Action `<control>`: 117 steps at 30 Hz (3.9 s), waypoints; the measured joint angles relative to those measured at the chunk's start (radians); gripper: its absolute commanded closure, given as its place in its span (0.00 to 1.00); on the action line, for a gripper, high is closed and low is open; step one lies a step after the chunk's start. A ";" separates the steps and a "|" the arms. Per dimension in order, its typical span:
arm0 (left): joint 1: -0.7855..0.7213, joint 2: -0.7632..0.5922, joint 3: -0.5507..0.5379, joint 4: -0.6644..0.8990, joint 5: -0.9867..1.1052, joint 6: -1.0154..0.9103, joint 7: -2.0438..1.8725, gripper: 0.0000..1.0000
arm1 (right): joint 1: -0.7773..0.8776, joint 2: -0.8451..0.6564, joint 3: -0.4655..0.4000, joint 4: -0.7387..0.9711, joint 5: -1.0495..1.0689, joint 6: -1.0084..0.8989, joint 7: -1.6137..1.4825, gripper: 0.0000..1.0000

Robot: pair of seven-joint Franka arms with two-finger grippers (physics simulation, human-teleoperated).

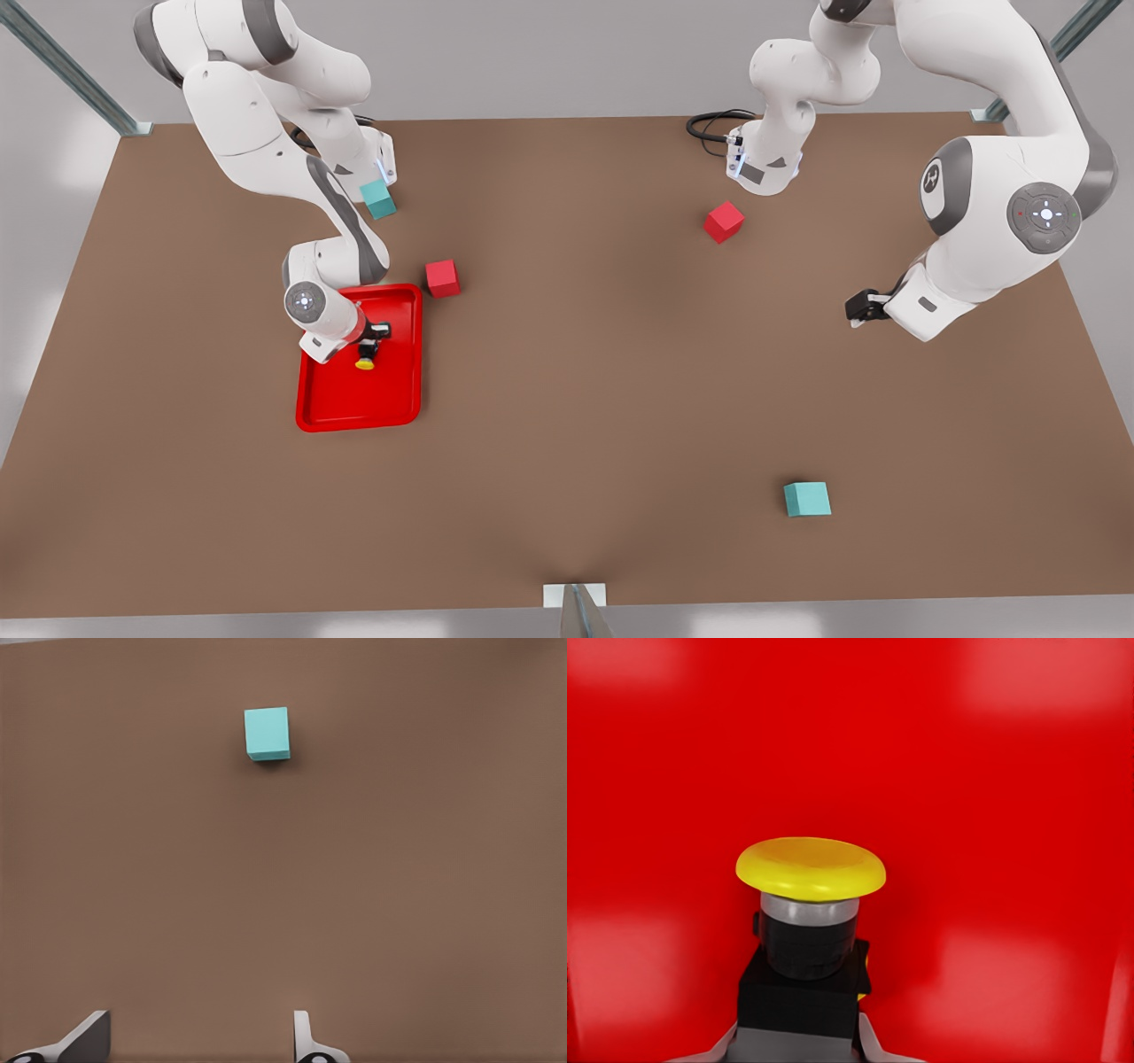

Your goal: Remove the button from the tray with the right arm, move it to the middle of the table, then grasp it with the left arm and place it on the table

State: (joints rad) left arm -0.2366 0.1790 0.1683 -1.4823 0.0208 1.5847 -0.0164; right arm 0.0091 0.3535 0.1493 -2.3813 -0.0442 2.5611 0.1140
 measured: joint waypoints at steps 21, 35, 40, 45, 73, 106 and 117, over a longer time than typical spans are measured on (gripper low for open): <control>-0.001 0.000 0.000 0.000 0.000 -0.001 0.000 0.00 | 0.307 0.135 0.157 0.571 -0.005 -0.274 0.084 0.64; -0.005 0.009 0.000 0.000 0.000 -0.001 0.001 0.00 | 0.827 0.776 0.033 1.521 0.025 -0.457 0.572 0.64; -0.007 0.018 0.000 0.000 0.000 0.000 0.001 0.00 | 0.852 0.865 0.031 1.537 0.048 -0.482 0.727 0.62; -0.007 0.020 0.000 0.000 0.000 0.000 0.001 0.00 | 0.862 0.902 0.032 1.539 0.042 -0.496 0.827 0.00; -0.015 0.020 0.000 0.000 0.000 0.000 0.001 0.00 | 0.844 0.828 0.034 1.539 0.046 -0.532 1.049 0.00; -0.602 0.359 0.003 -0.466 -0.198 0.908 -0.264 0.00 | 0.048 -0.079 0.027 1.015 0.003 -1.070 0.212 0.00; -0.618 0.423 0.000 -0.498 -0.192 0.992 -0.192 0.00 | -0.004 -0.084 0.024 1.016 -0.003 -1.126 0.100 0.00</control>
State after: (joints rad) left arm -0.8541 0.6015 0.1686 -1.9803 -0.1711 2.5770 -0.2080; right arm 0.0047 0.2699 0.1737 -1.3657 -0.0472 1.4348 0.2138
